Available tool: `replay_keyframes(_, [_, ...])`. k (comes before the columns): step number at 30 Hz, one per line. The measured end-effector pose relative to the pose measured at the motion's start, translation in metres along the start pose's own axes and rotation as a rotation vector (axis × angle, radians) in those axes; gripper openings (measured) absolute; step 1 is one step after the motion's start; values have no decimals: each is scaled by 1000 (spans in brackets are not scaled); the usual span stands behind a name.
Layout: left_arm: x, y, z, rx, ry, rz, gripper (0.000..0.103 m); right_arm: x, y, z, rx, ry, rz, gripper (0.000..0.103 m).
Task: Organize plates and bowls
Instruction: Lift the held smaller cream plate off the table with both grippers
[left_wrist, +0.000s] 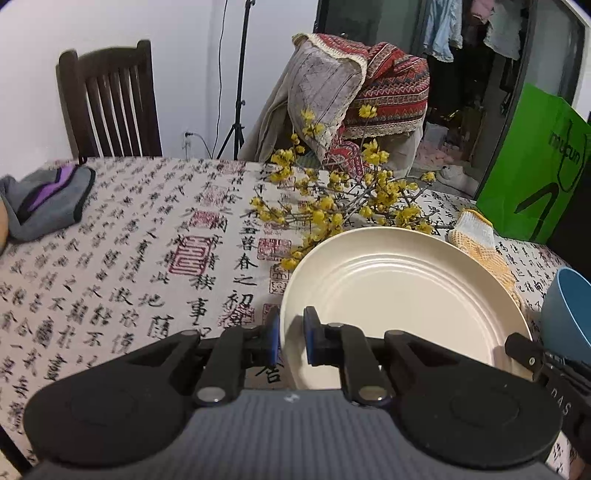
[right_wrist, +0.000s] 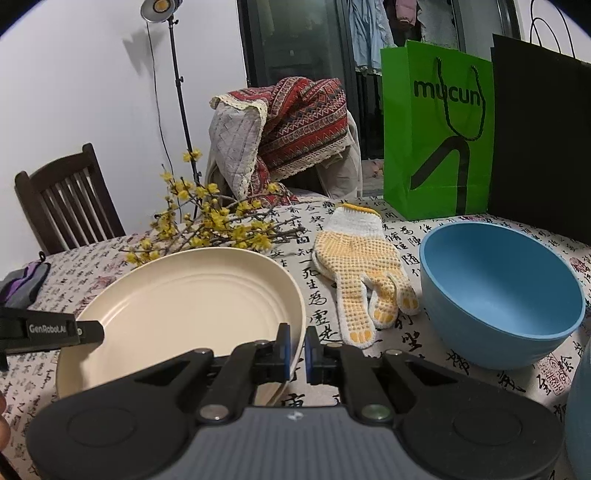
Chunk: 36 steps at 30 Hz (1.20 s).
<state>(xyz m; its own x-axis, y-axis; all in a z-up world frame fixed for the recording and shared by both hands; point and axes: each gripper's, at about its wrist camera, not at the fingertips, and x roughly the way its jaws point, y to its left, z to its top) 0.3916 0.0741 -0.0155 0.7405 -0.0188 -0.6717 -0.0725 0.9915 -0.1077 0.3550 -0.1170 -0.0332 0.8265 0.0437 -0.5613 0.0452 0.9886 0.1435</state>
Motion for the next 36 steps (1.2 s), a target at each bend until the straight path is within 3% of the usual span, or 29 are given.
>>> replay_keyframes(36, [-93,17,-20,-6,-110,-102,13,-89,3,-13,12,-103,30,8])
